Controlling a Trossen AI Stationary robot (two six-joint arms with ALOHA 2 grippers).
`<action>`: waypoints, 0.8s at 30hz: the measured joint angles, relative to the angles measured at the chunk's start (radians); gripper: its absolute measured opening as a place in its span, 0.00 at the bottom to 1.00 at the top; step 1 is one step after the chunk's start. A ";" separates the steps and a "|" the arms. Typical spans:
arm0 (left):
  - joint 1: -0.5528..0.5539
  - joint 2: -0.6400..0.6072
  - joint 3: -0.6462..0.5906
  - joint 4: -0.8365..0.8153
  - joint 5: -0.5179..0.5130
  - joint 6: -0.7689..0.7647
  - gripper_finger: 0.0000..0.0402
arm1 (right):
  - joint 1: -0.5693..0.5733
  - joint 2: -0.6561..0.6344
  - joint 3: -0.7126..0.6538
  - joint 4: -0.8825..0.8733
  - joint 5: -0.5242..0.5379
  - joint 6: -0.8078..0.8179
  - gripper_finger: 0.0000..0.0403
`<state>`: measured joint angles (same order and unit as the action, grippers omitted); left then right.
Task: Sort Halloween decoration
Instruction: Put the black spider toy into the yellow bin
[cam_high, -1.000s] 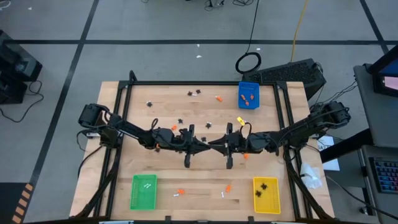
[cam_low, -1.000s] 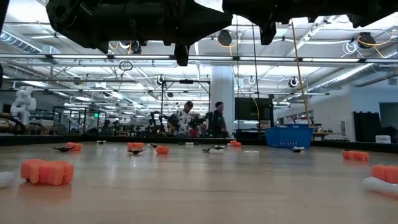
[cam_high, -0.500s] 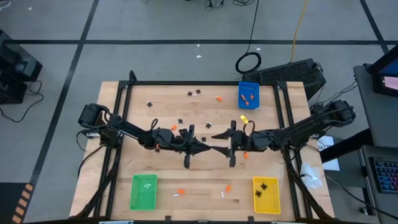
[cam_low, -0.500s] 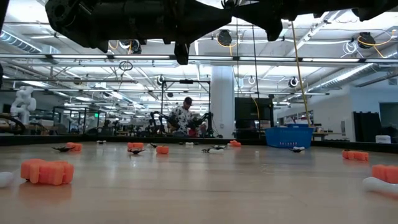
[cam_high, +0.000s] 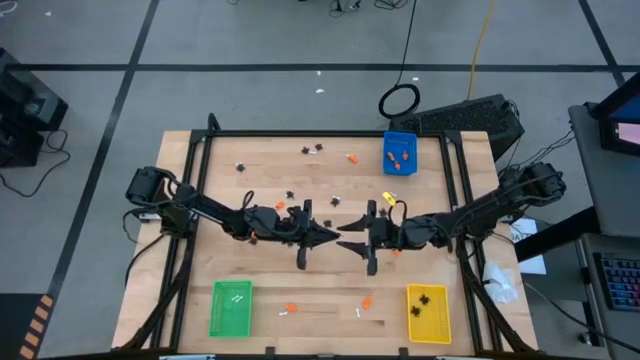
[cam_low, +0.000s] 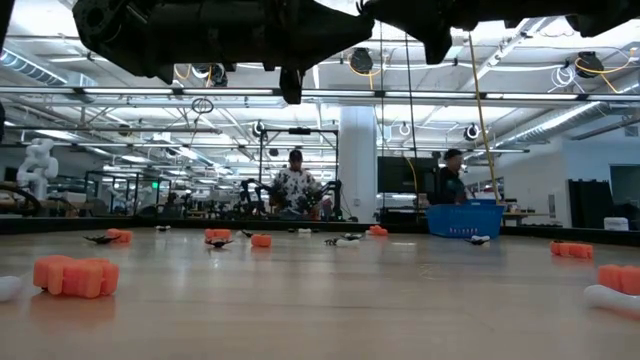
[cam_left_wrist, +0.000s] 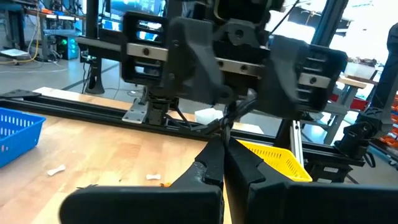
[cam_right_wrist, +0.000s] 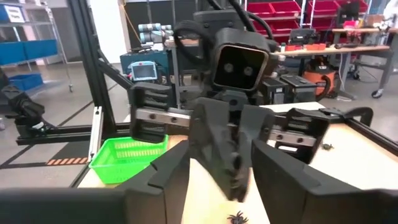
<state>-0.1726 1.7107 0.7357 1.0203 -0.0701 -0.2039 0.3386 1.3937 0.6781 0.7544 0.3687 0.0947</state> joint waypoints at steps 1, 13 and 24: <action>0.000 0.000 0.000 0.000 -0.001 0.000 0.00 | 0.002 0.000 0.000 0.001 0.001 -0.003 0.41; 0.000 0.000 0.000 0.000 -0.001 -0.001 0.00 | 0.026 0.000 0.000 0.004 0.054 -0.035 0.49; 0.000 0.000 0.000 0.028 -0.001 -0.004 0.00 | 0.016 0.000 0.000 0.002 0.050 -0.029 0.33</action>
<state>-0.1726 1.7107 0.7357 1.0484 -0.0708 -0.2080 0.3542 1.3937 0.6781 0.7567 0.4187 0.0662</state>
